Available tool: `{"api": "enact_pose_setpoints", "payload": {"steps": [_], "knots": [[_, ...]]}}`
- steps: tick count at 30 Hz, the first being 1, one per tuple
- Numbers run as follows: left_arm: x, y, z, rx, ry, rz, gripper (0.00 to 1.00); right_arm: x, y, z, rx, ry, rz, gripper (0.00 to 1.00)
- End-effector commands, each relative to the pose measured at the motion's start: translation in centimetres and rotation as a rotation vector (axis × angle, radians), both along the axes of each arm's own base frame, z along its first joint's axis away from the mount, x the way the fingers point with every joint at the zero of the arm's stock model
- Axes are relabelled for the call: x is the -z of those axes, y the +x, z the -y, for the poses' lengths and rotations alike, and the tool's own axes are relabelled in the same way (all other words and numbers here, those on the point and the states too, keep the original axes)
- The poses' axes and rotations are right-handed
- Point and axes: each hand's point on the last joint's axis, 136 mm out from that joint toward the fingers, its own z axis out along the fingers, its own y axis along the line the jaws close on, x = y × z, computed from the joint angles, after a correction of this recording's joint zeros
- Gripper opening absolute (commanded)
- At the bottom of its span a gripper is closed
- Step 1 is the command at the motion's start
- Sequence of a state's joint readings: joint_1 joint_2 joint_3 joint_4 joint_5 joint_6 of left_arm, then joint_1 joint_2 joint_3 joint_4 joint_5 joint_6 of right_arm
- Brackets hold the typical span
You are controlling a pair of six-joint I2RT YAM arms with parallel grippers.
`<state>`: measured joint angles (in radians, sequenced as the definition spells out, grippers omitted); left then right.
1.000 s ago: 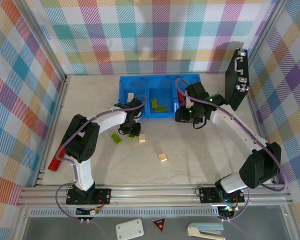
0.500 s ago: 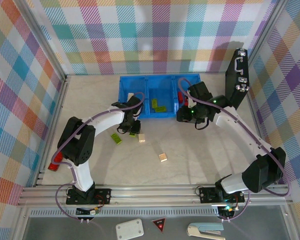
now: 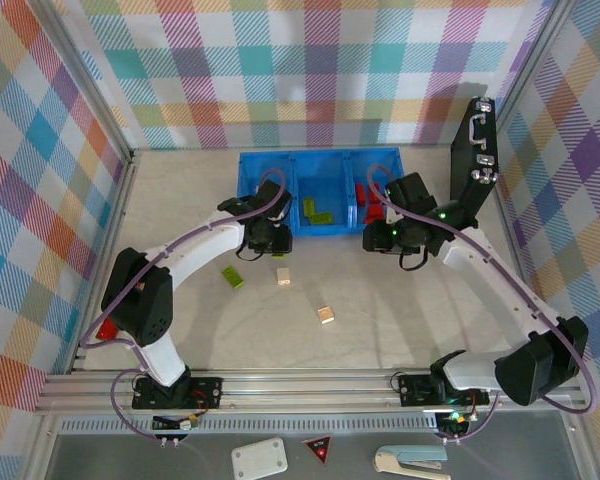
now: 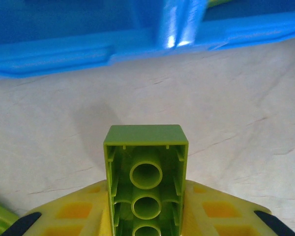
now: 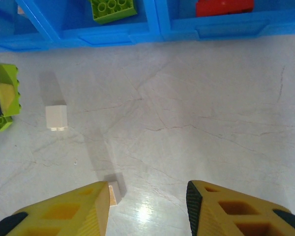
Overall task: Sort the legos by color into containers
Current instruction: Place the lego in the container.
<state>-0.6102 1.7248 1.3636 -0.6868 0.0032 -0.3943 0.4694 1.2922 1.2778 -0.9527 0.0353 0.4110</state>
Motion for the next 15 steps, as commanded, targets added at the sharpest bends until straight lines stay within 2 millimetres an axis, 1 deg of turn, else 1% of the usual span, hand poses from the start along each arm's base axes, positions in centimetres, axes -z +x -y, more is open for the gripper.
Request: {"api": "enact_pose_setpoints", "payload": {"steps": [1, 5, 7, 11, 15], "knots": [[-3.0, 0.8, 3.0, -0.010, -0.115, 0.060, 0.33, 0.3, -1.1, 1.2, 0.027, -0.028, -0.002, 0.47], [-4.4, 1.9, 5.6, -0.006, -0.192, 0.111, 0.33, 0.8, -2.1, 1.6, 0.045, -0.014, -0.010, 0.47], [-5.3, 2.8, 6.8, -0.014, -0.234, 0.149, 0.33, 1.0, -2.7, 1.9, 0.054, -0.008, -0.014, 0.47], [-7.0, 5.1, 8.4, -0.057, -0.313, 0.233, 0.32, 1.4, -3.6, 2.6, 0.069, -0.015, -0.015, 0.47], [-7.5, 7.2, 9.7, -0.088, -0.345, 0.280, 0.32, 1.4, -4.3, 3.3, 0.080, -0.034, -0.012, 0.47]]}}
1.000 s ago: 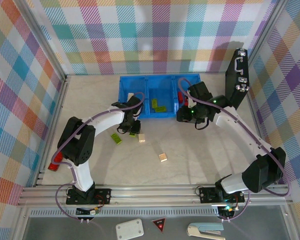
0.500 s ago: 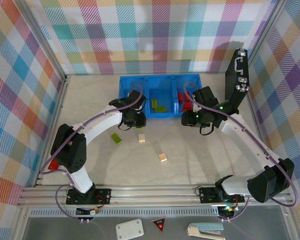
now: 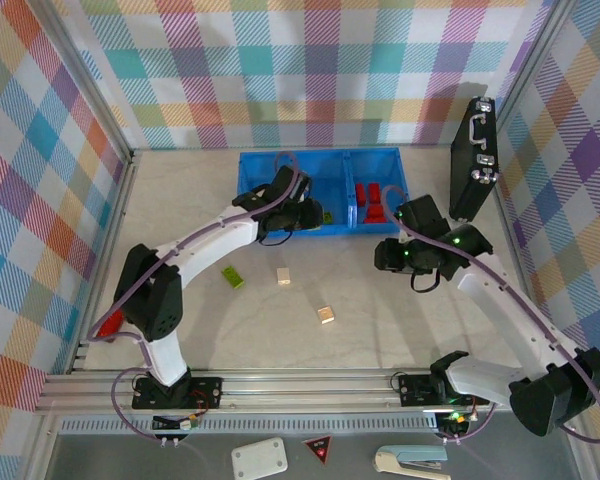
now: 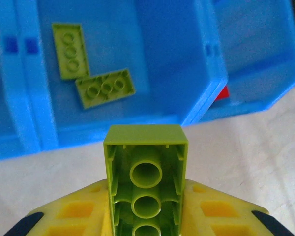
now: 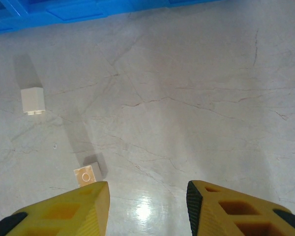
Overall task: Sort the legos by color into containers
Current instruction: Place the lego in the container.
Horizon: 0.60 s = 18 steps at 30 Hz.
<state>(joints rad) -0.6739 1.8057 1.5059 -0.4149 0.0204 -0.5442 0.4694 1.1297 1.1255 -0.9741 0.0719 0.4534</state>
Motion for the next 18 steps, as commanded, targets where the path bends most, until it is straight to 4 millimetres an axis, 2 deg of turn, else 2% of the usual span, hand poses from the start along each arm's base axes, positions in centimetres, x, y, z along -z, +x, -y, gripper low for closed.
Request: {"api": "enact_pose_setpoints", "payload": {"steps": [1, 10, 18], "knots": [[-1.7, 2.6, 2.0, -0.051, -0.071, 0.084, 0.32, -0.1, -0.8, 0.9, 0.027, -0.020, -0.003, 0.47], [-0.8, 7.9, 3.0, -0.170, -0.033, 0.188, 0.31, -0.5, -1.2, 1.9, 0.036, -0.057, 0.009, 0.47], [1.3, 11.3, 2.2, -0.254, 0.114, 0.257, 0.32, -0.4, -1.4, 2.1, 0.031, -0.073, 0.007, 0.47]]}}
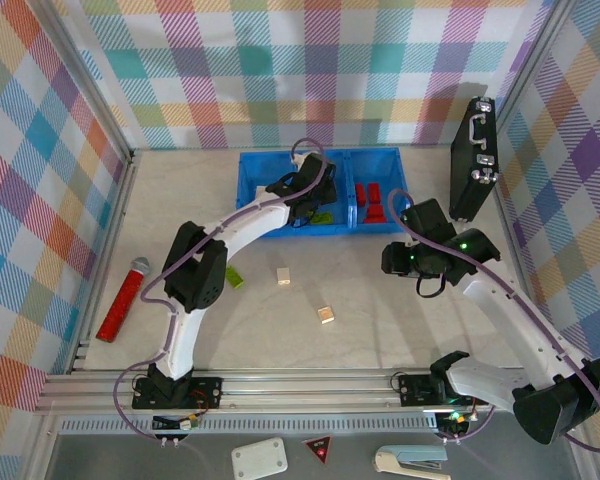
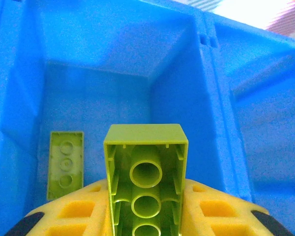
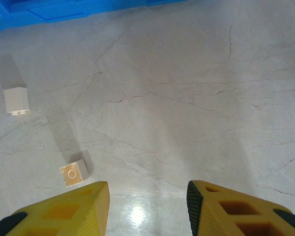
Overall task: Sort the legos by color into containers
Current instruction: Place the lego in the container.
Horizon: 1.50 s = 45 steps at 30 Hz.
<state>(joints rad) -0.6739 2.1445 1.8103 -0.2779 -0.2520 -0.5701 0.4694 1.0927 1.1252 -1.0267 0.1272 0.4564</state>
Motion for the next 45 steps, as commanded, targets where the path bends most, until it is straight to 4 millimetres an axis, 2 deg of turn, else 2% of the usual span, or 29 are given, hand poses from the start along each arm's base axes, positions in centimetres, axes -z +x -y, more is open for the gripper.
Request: {"api": "enact_pose_setpoints", "payload": {"steps": [1, 4, 6, 13, 22, 26, 31, 39, 45], "knots": [[-0.4, 1.4, 0.0, -0.041, 0.068, 0.068, 0.32, -0.2, -0.5, 0.7, 0.003, -0.025, 0.001, 0.47], [0.8, 2.2, 0.7, -0.031, 0.093, 0.071, 0.32, -0.2, -0.4, 0.6, -0.002, -0.026, 0.002, 0.47], [2.3, 2.2, 0.4, -0.036, 0.138, 0.043, 0.32, -0.1, -0.3, 0.6, -0.002, -0.027, 0.002, 0.47], [5.1, 3.5, 1.0, -0.041, 0.175, 0.028, 0.33, 0.7, -0.3, 0.3, -0.006, -0.021, -0.019, 0.47], [8.1, 4.0, 1.4, -0.033, 0.218, -0.008, 0.34, 1.2, -0.1, 0.0, -0.014, -0.021, -0.033, 0.48], [8.8, 3.8, 1.1, -0.044, 0.229, -0.024, 0.34, 1.3, 0.0, -0.2, -0.020, -0.022, -0.039, 0.47], [8.5, 3.6, 1.2, -0.032, 0.230, -0.026, 0.39, 1.2, 0.1, -0.2, -0.022, -0.024, -0.039, 0.47], [5.8, 3.1, 0.8, -0.022, 0.218, 0.002, 0.44, 0.8, 0.5, -0.4, -0.019, -0.011, -0.023, 0.47], [3.5, 2.3, 0.7, 0.007, 0.201, 0.009, 0.44, 0.5, 0.7, -0.5, -0.017, -0.007, -0.015, 0.48]]}}
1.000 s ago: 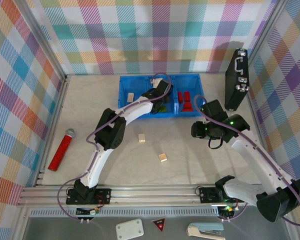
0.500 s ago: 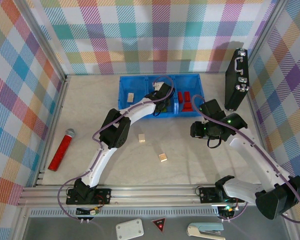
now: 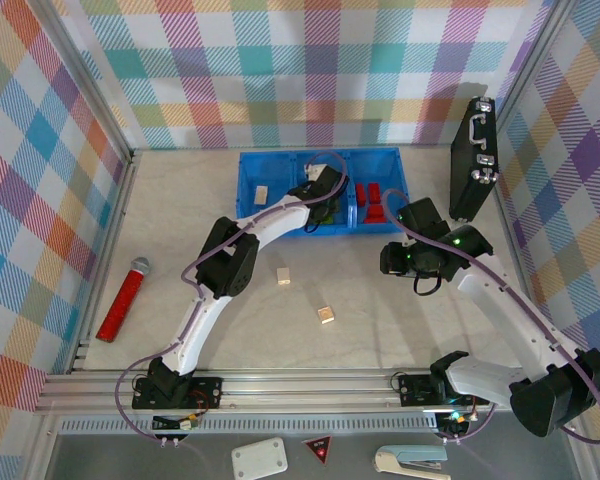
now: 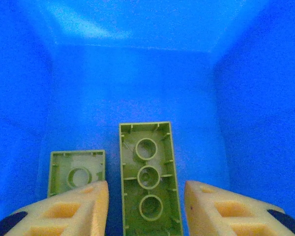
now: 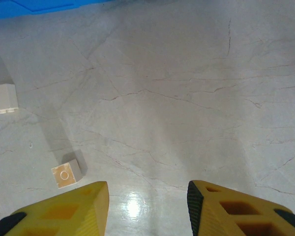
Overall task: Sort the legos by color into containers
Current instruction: Place the lego in the container, then pick up the lego from the center of the table.
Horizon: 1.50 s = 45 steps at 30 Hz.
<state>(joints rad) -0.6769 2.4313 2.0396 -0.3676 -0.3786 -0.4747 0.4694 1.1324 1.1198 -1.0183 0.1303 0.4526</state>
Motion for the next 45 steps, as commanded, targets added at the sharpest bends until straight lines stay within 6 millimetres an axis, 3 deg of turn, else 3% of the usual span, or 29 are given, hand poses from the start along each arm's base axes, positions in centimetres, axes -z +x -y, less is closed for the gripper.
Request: {"api": "enact_pose_setpoints", "payload": {"steps": [1, 12, 21, 31, 45], "knots": [[-5.2, -1.1, 0.5, 0.041, -0.034, 0.045, 0.44, -0.7, 0.4, -0.4, -0.015, 0.015, 0.018, 0.48], [-7.6, -4.8, -0.8, 0.107, -0.029, -0.029, 0.44, -0.4, 0.8, -0.9, -0.017, 0.029, 0.016, 0.48], [-7.4, -9.5, -3.0, 0.170, 0.002, -0.144, 0.43, 0.3, 1.2, -1.1, -0.018, 0.027, 0.004, 0.48], [-5.7, -14.5, -5.6, 0.152, 0.014, -0.242, 0.44, 1.2, 1.1, -1.3, -0.018, 0.029, -0.024, 0.47], [-1.0, -19.8, -8.4, 0.084, 0.070, -0.359, 0.51, 1.5, 1.0, -1.6, -0.027, 0.038, -0.039, 0.48]]}}
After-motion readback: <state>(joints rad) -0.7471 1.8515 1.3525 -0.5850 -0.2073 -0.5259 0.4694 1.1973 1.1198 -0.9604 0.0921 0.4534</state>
